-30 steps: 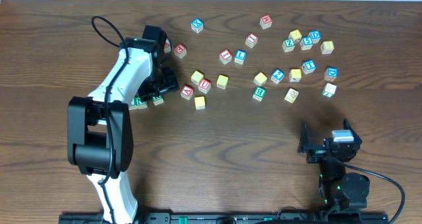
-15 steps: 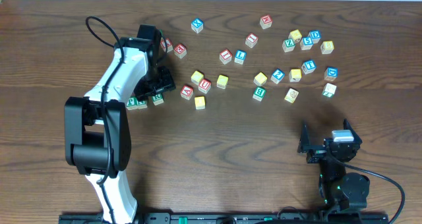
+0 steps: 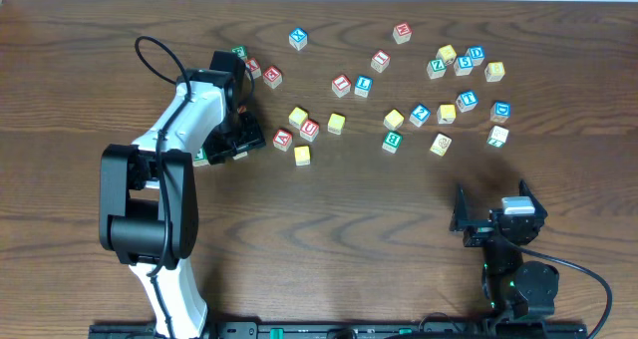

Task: Spell out ROBOT
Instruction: 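Lower the left gripper over the green R block and align, then close the left gripper on the green R block and lift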

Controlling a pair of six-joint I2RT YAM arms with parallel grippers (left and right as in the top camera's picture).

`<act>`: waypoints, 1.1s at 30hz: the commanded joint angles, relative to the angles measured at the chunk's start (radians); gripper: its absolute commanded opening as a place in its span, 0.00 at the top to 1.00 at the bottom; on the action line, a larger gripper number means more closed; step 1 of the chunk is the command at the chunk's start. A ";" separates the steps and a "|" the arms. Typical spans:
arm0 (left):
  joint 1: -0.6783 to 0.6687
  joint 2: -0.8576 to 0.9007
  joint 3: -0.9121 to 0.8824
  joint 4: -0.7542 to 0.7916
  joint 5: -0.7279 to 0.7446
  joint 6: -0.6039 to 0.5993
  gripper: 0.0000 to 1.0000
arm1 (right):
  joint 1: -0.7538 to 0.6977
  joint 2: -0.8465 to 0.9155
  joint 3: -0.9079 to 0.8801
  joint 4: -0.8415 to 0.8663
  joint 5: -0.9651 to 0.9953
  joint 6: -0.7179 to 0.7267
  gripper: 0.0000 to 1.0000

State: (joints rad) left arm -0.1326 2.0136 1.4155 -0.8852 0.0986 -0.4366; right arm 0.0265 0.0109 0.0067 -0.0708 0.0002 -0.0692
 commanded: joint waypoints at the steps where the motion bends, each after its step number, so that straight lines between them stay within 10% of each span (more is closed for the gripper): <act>1: 0.003 0.006 -0.005 0.010 -0.005 0.013 0.30 | -0.006 -0.004 -0.001 -0.005 0.009 0.009 0.01; 33: 0.003 0.006 -0.077 0.123 -0.039 0.017 0.34 | -0.006 -0.004 -0.001 -0.004 0.009 0.009 0.01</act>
State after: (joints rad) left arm -0.1326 2.0136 1.3453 -0.7650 0.0753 -0.4362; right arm 0.0265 0.0109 0.0067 -0.0708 0.0002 -0.0692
